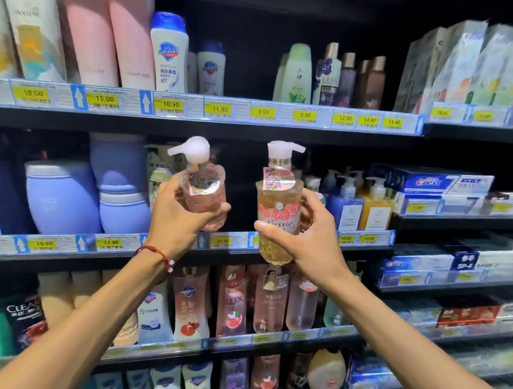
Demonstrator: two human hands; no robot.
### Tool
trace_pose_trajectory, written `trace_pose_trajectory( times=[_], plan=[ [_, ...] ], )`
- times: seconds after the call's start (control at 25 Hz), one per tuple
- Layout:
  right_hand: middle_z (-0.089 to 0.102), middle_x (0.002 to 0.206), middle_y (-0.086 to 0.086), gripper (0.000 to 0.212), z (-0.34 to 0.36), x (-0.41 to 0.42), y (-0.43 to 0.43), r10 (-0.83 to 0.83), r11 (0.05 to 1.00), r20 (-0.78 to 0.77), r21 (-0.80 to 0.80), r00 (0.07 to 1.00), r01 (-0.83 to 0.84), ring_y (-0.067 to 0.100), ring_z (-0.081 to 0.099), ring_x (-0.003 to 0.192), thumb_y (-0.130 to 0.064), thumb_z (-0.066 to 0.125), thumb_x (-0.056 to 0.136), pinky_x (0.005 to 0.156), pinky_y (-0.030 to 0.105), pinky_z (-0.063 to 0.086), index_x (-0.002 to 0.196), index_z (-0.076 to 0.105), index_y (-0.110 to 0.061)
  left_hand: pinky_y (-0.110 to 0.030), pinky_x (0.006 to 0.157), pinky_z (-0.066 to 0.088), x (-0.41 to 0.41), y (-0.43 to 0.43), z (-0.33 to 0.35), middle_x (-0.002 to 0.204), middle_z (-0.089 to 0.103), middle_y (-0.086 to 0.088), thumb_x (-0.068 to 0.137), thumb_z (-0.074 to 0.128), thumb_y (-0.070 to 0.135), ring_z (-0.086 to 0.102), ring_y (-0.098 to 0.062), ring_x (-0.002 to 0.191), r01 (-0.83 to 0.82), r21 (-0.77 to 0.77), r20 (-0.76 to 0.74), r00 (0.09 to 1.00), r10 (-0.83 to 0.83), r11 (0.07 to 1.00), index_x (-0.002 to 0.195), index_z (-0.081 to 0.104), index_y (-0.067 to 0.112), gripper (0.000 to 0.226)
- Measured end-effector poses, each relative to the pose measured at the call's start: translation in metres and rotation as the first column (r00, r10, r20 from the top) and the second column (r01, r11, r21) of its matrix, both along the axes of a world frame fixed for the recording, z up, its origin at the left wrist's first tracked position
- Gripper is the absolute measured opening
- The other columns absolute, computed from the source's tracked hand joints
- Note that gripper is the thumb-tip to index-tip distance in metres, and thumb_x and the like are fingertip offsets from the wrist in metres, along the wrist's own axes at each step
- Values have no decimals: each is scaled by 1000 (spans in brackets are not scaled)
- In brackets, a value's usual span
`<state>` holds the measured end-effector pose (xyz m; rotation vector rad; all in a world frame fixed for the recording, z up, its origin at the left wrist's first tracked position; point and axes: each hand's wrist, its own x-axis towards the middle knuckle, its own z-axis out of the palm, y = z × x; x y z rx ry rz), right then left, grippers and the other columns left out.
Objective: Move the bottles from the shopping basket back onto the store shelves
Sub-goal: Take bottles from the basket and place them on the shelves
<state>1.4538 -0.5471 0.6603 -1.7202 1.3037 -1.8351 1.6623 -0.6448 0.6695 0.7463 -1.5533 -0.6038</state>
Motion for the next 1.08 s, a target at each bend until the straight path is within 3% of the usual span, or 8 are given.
trace_pose_trajectory(
  times=[0.16, 0.24, 0.48, 0.56, 0.64, 0.72, 0.84, 1.08],
  plan=[
    [73, 121, -8, 71, -5, -11, -6, 26, 1000, 3, 12, 1000, -26, 6, 71, 111, -21, 95, 73, 100, 34, 59, 133, 60, -21, -40, 98, 57, -10, -23, -11, 124, 66, -6, 51, 95, 56, 69, -18, 111, -81, 2, 48, 996, 81, 997, 124, 67, 32, 82],
    [72, 122, -10, 71, -12, -15, -8, 14, 1000, 2, 0, 1000, -14, 7, 69, 113, -24, 95, 73, 99, 34, 59, 134, 59, -22, -45, 98, 57, -14, -32, -12, 126, 64, -4, 51, 94, 55, 68, -20, 114, -112, -5, 46, 993, 112, 994, 128, 65, 30, 87],
    [71, 124, -9, 70, -25, -26, -16, 29, 1000, 45, -3, 999, -29, 9, 69, 115, -25, 95, 74, 100, 37, 59, 134, 59, -26, -40, 98, 57, -23, -41, -35, 116, 73, 1, 59, 97, 38, 70, -13, 106, -190, 66, 108, 977, 183, 979, 126, 67, 25, 75],
    [71, 124, -9, 72, -28, -28, -19, 33, 999, 57, -1, 998, -33, 9, 69, 116, -26, 95, 73, 100, 36, 59, 135, 58, -26, -29, 95, 56, -25, -45, -42, 112, 74, 5, 65, 96, 29, 69, -6, 99, -228, 77, 118, 969, 218, 971, 125, 66, 21, 67],
    [71, 125, -9, 72, -31, -30, -24, 36, 999, 63, 3, 997, -36, 9, 68, 116, -26, 95, 73, 101, 38, 58, 135, 58, -26, -17, 89, 52, -26, -47, -37, 113, 69, 3, 68, 94, 30, 65, 0, 94, -252, 96, 125, 963, 239, 963, 130, 56, 17, 74],
    [71, 125, -9, 73, -34, -31, -28, 37, 999, 68, 11, 997, -38, 10, 68, 117, -27, 95, 73, 102, 39, 57, 135, 58, -26, -30, 93, 56, -25, -54, -33, 121, 63, -5, 66, 94, 32, 68, -12, 99, -227, 149, 115, 971, 211, 962, 137, 39, 15, 91],
    [71, 124, -10, 73, -37, -31, -32, 45, 999, 68, 25, 997, -46, 9, 69, 116, -27, 95, 73, 102, 39, 58, 135, 58, -27, -46, 98, 57, -26, -59, -37, 127, 64, -12, 67, 93, 35, 70, -24, 106, -234, 170, 162, 965, 207, 957, 135, 34, 19, 91],
    [71, 123, -11, 72, -44, -36, -36, 64, 997, 60, 34, 996, -66, 9, 68, 117, -28, 96, 73, 101, 39, 58, 134, 58, -26, -50, 102, 50, -36, -53, -44, 130, 66, -12, 87, 78, 40, 64, -35, 116, -344, 68, 309, 900, 308, 936, 147, 30, 13, 81]
  ],
)
